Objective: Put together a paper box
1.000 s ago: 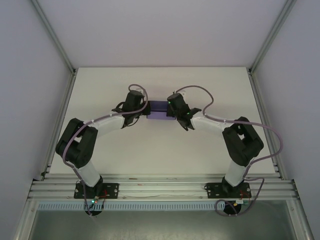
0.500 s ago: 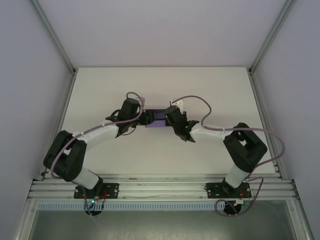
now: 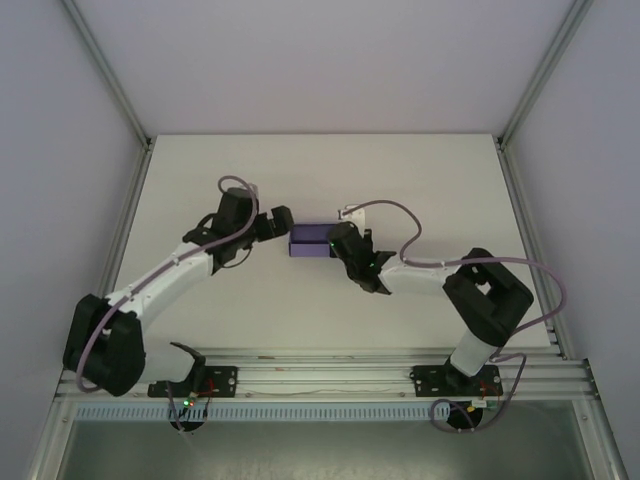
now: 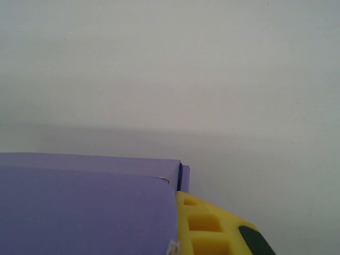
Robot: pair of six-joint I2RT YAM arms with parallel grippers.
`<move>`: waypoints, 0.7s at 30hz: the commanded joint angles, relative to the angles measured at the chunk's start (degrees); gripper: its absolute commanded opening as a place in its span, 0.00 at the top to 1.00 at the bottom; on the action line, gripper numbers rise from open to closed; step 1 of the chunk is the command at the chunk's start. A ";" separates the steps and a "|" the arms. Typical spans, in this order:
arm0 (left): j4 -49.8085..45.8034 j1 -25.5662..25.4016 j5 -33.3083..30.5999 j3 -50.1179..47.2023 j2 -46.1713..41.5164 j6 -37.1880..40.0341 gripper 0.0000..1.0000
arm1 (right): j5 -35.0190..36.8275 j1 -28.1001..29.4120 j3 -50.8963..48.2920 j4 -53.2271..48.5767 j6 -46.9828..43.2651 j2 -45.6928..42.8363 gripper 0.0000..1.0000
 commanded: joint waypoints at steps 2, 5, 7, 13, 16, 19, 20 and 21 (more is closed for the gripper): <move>1.99 2.53 4.00 4.64 8.05 -3.37 0.00 | 0.29 1.54 -2.85 -3.89 -0.96 1.52 0.98; 4.17 2.81 7.27 7.36 13.68 -4.33 0.00 | 2.80 2.90 -3.22 -3.60 -1.77 1.70 0.98; 5.97 2.90 10.20 8.54 17.05 -4.35 0.00 | 4.51 3.70 -3.24 -4.02 -2.36 1.77 0.97; 9.06 2.85 16.37 8.50 22.79 -3.69 0.20 | 6.77 5.14 -4.17 -3.68 -2.17 2.19 0.93; 11.84 2.89 17.76 5.14 23.81 -4.12 0.25 | 5.77 5.20 -4.72 -3.53 -2.00 1.39 0.90; 15.67 2.89 19.34 1.70 24.66 -4.98 0.33 | 4.15 5.47 -5.58 -3.35 -1.94 0.20 0.87; 16.93 2.89 19.91 0.93 25.12 -5.08 0.37 | 3.89 5.57 -5.93 -3.34 -1.80 -0.29 0.85; 18.15 2.85 20.32 0.14 25.72 -5.41 0.38 | 3.35 5.66 -6.39 -3.41 -1.81 -0.78 0.84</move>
